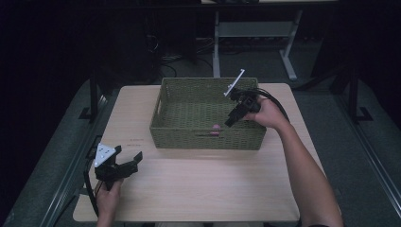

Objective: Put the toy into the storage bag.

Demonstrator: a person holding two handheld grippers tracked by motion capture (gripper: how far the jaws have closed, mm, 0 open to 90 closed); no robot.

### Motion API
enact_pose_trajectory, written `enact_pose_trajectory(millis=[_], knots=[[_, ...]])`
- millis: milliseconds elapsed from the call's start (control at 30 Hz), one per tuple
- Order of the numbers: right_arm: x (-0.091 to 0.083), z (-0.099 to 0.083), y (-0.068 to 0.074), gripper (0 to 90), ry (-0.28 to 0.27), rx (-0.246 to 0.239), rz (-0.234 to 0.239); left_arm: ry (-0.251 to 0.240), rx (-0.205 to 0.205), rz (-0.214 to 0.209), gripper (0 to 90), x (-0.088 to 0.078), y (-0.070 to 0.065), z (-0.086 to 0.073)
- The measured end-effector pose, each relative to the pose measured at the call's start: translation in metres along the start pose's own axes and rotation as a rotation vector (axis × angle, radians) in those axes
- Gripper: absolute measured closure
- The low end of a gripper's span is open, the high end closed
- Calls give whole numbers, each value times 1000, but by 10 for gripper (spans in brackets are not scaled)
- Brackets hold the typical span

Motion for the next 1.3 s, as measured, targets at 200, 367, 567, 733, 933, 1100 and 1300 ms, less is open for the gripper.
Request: enact_pose_trajectory(millis=[200,367,567,733,933,1100,1300], knots=[[-6,-3,1,462,-4,9,-15,5,12,-7,130,2,-3,-1],[-12,-2,3,455,-18,4,-25,7,22,-9,130,2,-5,-1],[-22,-2,9,437,-27,7,-42,9,18,-10,130,2,-5,-1],[-31,-3,15,427,-36,3,-57,10,27,-11,130,2,-7,-1],[-40,-3,23,418,-47,-6,-62,11,28,-9,130,2,-7,-1],[-45,-1,30,403,-61,-22,-68,8,26,-10,130,2,-7,-1],[-51,0,36,389,-70,-34,-77,12,29,-9,130,1,-6,-1]])
Point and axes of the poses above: each handheld gripper's, and its own axes: x roughly forward along the jaws, z roughly out of its top, y roughly to its left, the point moved 4 cm from there along x, roughly forward along the jaws, and after that the axes turned 11 degrees about -x, right-handed, at the moved point
